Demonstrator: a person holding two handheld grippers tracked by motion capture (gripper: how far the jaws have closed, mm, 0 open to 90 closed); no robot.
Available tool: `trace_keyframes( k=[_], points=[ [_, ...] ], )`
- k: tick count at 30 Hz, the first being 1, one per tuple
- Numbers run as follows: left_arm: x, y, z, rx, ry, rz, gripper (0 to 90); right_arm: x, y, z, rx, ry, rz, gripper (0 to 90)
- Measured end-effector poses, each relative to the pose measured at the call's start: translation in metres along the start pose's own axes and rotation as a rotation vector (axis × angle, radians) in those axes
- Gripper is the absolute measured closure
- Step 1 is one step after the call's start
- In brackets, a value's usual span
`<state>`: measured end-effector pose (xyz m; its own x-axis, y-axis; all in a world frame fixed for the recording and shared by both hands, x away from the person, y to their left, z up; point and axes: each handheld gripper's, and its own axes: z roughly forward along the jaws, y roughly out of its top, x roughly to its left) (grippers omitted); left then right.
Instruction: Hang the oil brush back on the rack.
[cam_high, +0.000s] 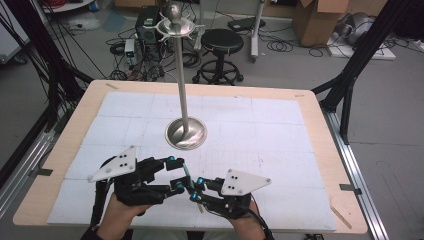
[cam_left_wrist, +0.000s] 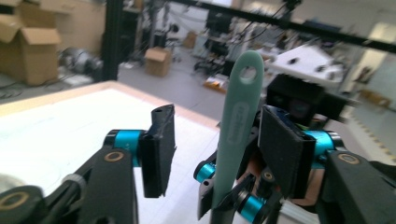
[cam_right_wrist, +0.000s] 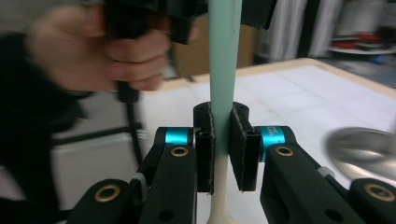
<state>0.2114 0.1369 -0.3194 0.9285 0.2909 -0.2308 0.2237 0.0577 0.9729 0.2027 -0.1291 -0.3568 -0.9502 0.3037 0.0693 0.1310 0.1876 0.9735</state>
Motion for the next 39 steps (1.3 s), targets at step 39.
trace_keyframes(
  k=[39],
  points=[
    [-0.009,-0.004,0.011,0.058,-0.352,0.020,79.9,-0.003,-0.003,0.009,-0.072,0.451,0.057,81.0]
  ],
)
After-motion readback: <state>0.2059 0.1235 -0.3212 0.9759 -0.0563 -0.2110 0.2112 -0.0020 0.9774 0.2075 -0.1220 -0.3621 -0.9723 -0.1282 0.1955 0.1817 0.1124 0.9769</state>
